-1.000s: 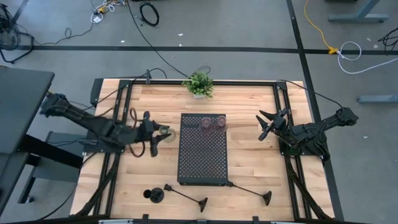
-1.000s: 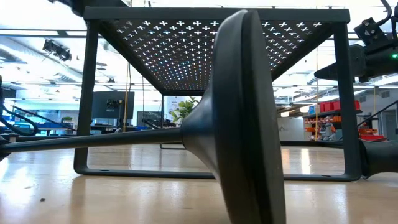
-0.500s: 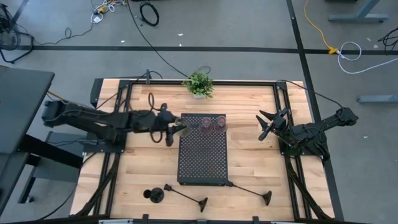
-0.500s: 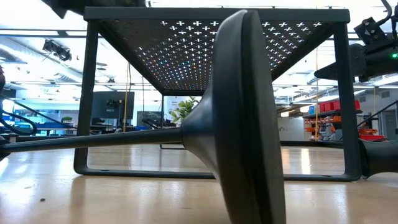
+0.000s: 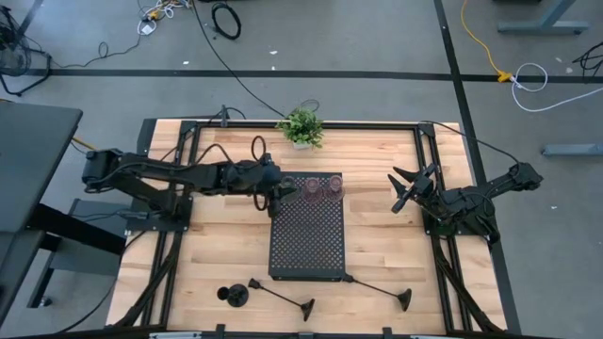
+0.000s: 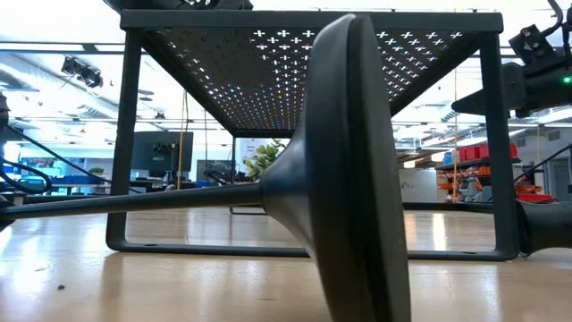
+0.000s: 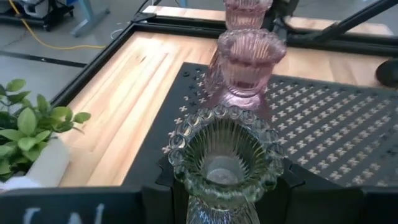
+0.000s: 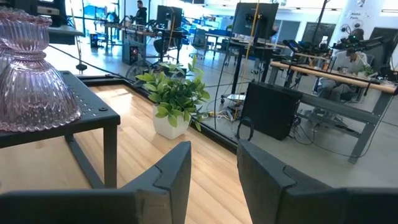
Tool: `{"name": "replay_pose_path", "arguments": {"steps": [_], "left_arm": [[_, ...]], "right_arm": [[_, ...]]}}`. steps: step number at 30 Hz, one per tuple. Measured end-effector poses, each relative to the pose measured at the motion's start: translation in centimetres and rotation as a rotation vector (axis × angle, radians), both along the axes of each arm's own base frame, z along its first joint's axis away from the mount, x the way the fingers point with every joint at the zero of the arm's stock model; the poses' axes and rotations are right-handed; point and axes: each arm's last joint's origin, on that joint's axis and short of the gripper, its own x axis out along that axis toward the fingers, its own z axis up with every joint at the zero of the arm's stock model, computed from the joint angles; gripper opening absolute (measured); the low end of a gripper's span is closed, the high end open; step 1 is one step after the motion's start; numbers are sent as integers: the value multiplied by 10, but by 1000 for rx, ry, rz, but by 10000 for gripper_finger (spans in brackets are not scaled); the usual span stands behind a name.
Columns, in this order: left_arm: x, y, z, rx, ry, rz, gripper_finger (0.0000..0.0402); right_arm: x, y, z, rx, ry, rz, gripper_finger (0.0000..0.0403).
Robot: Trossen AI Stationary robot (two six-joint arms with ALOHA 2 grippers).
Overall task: Pick & Place candle stick holders
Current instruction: Align the green glass candle holder with the purple glass candle holder on the shelf
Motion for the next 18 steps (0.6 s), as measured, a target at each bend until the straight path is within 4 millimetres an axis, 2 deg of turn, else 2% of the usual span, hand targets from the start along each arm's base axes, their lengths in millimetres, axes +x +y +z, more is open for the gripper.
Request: {"name": "replay_pose_path", "arguments": {"steps": [13, 15, 18], "left_arm": [[0, 2, 0, -30, -16, -2, 130], [0, 2, 0, -30, -16, 2, 152], [-1, 3, -2, -23, -4, 21, 220]], "right_arm": [[0, 0, 0, 0, -1, 0, 130], [0, 0, 0, 0, -1, 0, 130], [0, 0, 0, 0, 0, 0, 130]]}}
